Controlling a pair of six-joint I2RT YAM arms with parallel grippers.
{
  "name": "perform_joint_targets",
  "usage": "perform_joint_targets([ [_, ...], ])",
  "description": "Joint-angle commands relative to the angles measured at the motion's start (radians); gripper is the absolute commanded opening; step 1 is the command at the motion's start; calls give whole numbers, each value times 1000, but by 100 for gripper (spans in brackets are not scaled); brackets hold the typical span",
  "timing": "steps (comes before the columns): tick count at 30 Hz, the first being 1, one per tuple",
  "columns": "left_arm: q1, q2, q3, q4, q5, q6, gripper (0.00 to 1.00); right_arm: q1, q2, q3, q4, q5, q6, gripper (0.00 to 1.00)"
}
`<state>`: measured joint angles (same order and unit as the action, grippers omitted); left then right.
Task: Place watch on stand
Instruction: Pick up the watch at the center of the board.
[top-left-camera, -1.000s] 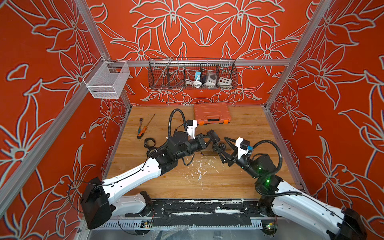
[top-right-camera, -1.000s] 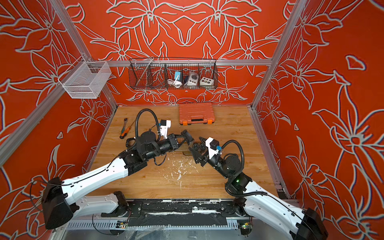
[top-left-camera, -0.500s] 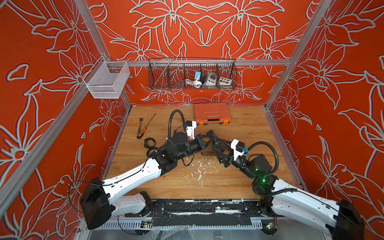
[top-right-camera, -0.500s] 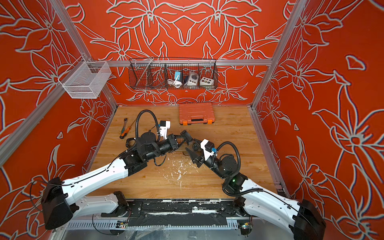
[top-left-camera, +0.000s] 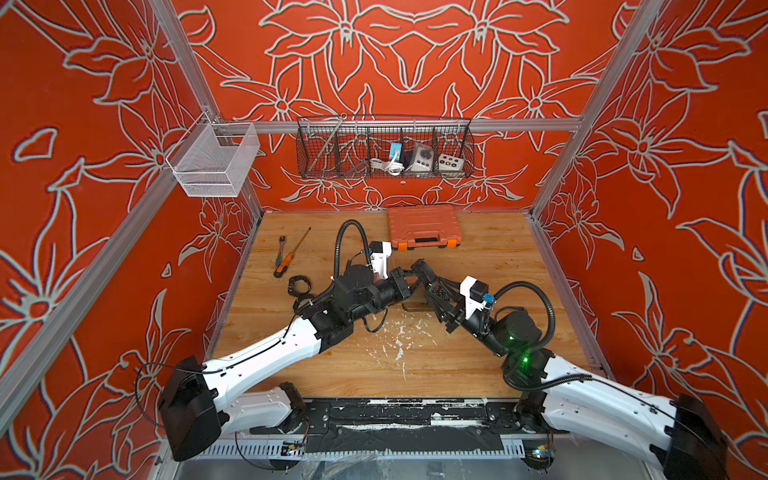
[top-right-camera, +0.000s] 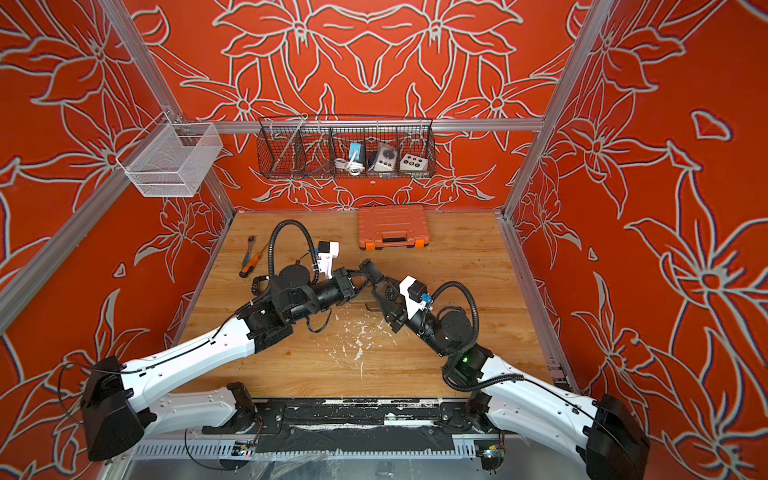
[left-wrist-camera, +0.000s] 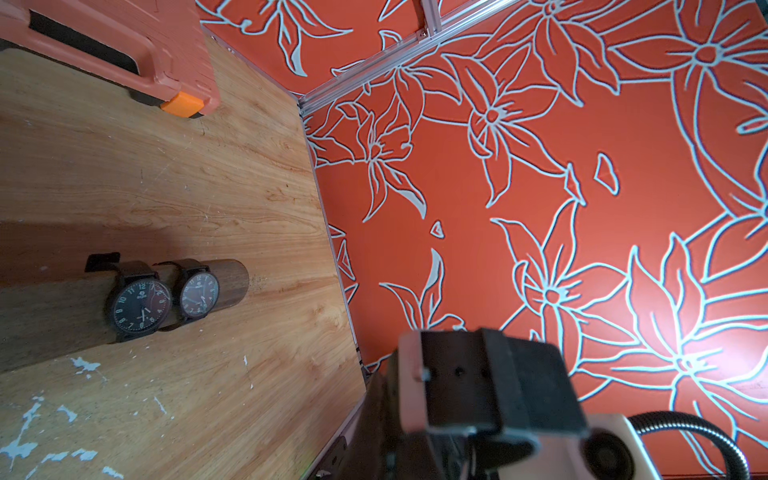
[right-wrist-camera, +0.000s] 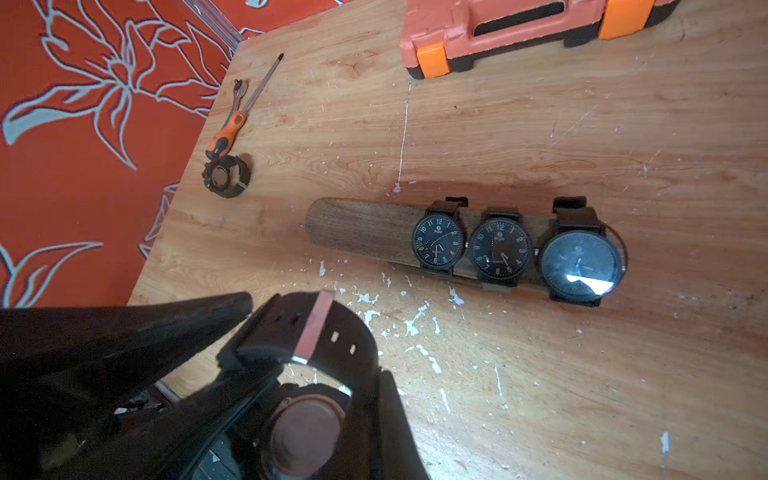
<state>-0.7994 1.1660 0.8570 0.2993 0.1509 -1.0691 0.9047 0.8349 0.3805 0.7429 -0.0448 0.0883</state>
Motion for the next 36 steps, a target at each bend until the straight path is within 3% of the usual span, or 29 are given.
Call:
perform_joint_targets([
  [1,0,-23,-7,35,-10,-10,0,7,4,37,32,20,-1,51],
  [8,-1,-21,-10,40,-7,-15,0,8,12,47,25,20,4,50],
  [15,-6,-19,-16,43,-15,-18,0,9,11,57,2,12,14,39],
  [22,-6,-29,-15,1,-46,9,0,9,-36,69,-79,43,35,37],
  [27,-6,-49,12,-155,-121,60,28,9,-99,124,-296,133,43,34],
  [30,1,-60,32,-254,-160,113,39,7,-121,168,-460,190,8,32],
  [36,44,-71,58,-395,-164,234,50,-1,-118,280,-795,299,-51,32],
])
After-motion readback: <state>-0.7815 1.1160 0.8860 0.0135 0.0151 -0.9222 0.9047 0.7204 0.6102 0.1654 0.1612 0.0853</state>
